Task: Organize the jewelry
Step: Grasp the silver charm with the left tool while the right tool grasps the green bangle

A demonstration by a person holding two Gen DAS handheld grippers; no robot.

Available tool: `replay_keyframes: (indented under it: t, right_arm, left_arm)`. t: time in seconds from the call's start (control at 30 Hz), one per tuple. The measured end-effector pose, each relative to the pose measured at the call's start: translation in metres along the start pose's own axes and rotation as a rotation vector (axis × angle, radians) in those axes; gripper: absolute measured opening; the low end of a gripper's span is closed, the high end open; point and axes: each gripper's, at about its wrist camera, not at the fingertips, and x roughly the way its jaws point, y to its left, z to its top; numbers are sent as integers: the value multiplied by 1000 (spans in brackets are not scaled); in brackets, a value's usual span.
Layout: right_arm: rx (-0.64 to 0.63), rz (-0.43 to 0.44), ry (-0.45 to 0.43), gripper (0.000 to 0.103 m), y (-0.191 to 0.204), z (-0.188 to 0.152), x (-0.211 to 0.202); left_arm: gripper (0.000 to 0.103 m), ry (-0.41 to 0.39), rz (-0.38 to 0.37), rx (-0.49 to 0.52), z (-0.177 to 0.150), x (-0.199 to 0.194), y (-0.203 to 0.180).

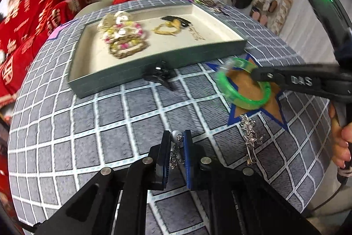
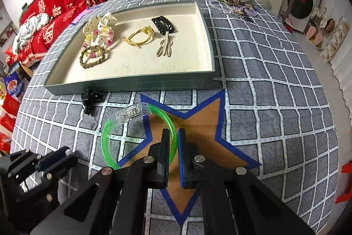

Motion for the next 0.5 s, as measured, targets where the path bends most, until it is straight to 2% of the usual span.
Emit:
replay_keyframes:
  t: [0.3,0.5]
  right_arm:
    - [1,39,-47,7,-6,-4,-32]
    - [5,60,-91,7,-7,12,-55]
  left_arm:
    - [19,-62,28,-100,10,-32,25]
    - [19,-127,42,-140,33,-54,38]
